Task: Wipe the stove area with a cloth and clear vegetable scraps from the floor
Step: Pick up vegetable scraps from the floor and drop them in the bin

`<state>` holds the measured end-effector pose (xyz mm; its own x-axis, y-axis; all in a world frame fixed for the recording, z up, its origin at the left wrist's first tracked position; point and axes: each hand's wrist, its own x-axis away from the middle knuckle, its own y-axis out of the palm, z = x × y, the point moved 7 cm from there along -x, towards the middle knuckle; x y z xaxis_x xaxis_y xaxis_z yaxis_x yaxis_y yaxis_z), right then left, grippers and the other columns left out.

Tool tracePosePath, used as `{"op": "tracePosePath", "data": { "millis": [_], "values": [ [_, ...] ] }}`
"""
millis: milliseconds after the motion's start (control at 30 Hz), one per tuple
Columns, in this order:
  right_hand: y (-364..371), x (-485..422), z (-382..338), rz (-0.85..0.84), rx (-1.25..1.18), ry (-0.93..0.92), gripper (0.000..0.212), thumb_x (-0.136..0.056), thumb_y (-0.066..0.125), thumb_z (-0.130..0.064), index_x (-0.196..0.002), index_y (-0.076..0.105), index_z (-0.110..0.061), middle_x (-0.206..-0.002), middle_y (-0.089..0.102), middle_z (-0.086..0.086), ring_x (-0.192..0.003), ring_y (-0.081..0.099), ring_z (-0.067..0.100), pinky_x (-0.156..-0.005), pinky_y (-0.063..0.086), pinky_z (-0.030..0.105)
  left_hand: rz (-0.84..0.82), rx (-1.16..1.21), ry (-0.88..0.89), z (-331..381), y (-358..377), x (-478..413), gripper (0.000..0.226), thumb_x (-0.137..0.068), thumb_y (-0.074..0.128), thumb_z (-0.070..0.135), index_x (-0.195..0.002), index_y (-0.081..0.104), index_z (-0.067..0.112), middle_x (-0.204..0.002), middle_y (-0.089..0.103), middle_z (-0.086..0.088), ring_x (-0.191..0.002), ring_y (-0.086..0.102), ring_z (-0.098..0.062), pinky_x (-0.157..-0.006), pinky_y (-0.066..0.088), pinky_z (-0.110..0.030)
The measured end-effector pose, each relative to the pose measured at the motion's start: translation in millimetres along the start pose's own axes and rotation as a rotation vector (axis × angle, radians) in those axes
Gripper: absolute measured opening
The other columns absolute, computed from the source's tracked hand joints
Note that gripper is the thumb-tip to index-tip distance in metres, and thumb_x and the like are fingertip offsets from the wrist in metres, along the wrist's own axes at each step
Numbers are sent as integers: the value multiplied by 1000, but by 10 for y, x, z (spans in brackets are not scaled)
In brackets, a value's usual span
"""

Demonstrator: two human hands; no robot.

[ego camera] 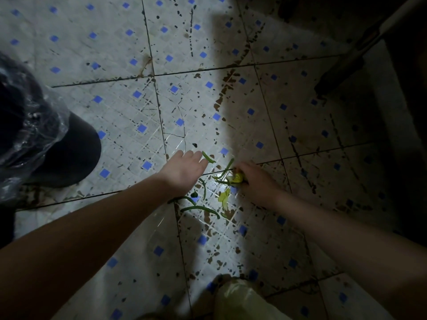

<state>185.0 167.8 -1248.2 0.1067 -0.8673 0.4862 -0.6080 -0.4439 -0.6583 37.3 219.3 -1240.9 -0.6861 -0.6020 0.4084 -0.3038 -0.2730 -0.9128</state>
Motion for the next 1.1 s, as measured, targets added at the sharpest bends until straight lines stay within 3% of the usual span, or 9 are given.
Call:
{"op": "tracePosePath", "data": {
  "millis": [167, 300, 467, 600, 800, 933, 1100],
  "values": [
    [-26, 25, 123, 21, 13, 25, 18, -82, 52, -1, -98, 53, -8, -103, 54, 7, -92, 53, 23, -77, 47, 38, 24, -4, 31, 123, -37, -132, 49, -88, 49, 4, -134, 33, 12, -129, 43, -11, -113, 45, -26, -94, 38, -37],
    [-70, 66, 246, 64, 1, 67, 13, -78, 55, -5, -86, 48, -12, -89, 50, 2, -78, 50, 21, -61, 38, 32, 30, -34, 36, 174, -60, -211, 61, -81, 56, -2, -135, 29, 11, -138, 36, -14, -121, 42, -28, -100, 39, -39],
    [-101, 107, 321, 69, -20, 92, 17, -77, 54, -3, -83, 46, -17, -85, 49, -4, -77, 48, 17, -61, 38, 30, 4, -29, 28, 154, -105, -314, 82, -75, 61, -6, -143, 19, 9, -149, 25, -16, -132, 34, -31, -107, 34, -43],
    [-125, 129, 323, 84, -31, 86, 13, -79, 54, -5, -87, 50, -14, -87, 51, -2, -77, 49, 15, -61, 37, 30, 76, 23, -16, 114, -224, -379, 66, -74, 59, -12, -130, 33, 10, -129, 42, -12, -112, 44, -27, -95, 42, -37],
    [-141, 114, 315, 82, 0, 77, 11, -82, 55, -6, -87, 49, -13, -90, 51, 1, -79, 48, 17, -58, 31, 28, 21, -46, -43, 65, -202, -520, 87, -78, 64, -6, -148, 14, 6, -155, 15, -20, -140, 25, -33, -111, 32, -42],
    [-153, 124, 323, 70, -12, 75, 10, -82, 54, -7, -88, 50, -13, -90, 50, 0, -80, 48, 17, -57, 31, 26, 70, -71, -56, 83, -247, -559, 74, -77, 64, -1, -139, 25, 5, -135, 38, -15, -119, 43, -30, -99, 36, -39],
    [-171, 134, 307, 33, -1, 69, 10, -84, 53, -5, -89, 48, -12, -94, 50, 3, -85, 49, 21, -68, 36, 31, 44, -22, -112, 35, -362, -645, 57, -71, 65, -4, -122, 40, 5, -122, 45, -14, -110, 47, -30, -87, 41, -36]
  ]
}}
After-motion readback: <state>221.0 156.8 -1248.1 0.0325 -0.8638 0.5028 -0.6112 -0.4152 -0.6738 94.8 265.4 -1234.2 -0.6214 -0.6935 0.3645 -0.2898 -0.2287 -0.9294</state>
